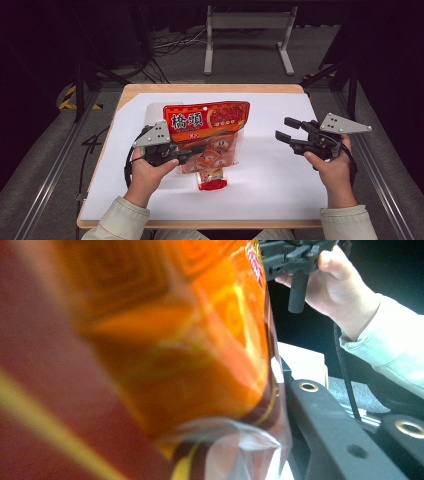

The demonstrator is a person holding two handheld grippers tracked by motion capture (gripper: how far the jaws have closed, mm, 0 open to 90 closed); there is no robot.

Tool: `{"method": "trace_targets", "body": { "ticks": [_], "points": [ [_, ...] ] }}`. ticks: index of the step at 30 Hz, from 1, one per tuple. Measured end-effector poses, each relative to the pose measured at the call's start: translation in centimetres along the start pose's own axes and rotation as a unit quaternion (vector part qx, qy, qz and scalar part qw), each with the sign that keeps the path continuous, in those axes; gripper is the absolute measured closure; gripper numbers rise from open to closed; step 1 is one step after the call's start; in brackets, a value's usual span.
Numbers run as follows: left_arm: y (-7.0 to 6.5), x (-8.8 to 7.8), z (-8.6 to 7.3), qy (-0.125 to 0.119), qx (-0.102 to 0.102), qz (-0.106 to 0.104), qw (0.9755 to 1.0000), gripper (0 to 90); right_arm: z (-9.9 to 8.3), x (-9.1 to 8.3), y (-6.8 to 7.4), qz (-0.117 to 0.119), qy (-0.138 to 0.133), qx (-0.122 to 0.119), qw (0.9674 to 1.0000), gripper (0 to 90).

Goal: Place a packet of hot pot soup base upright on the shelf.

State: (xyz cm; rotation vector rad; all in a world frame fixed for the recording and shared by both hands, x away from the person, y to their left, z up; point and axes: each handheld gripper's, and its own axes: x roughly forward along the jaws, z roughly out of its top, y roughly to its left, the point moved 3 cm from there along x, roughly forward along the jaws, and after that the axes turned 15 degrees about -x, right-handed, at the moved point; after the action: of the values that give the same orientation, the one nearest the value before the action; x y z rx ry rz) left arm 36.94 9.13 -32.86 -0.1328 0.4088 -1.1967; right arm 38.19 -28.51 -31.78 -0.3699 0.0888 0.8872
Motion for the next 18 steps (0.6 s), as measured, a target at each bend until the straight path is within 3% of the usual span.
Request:
{"method": "trace_targets", "body": {
  "ticks": [8, 18],
  "points": [
    [0.6, -0.5, 1.7, -0.011, -0.002, 0.005, 0.9999, 71.4, -0.7, 0.2, -0.2, 0.002, 0.010, 0.007, 0.9999, 42.4],
    [1.9, -1.2, 3.9, -0.014, -0.001, 0.026, 0.9996, 71.4, -0.9, 0.2, -0.3, 0.000, 0.011, 0.009, 0.9999, 42.5]
  ]
}}
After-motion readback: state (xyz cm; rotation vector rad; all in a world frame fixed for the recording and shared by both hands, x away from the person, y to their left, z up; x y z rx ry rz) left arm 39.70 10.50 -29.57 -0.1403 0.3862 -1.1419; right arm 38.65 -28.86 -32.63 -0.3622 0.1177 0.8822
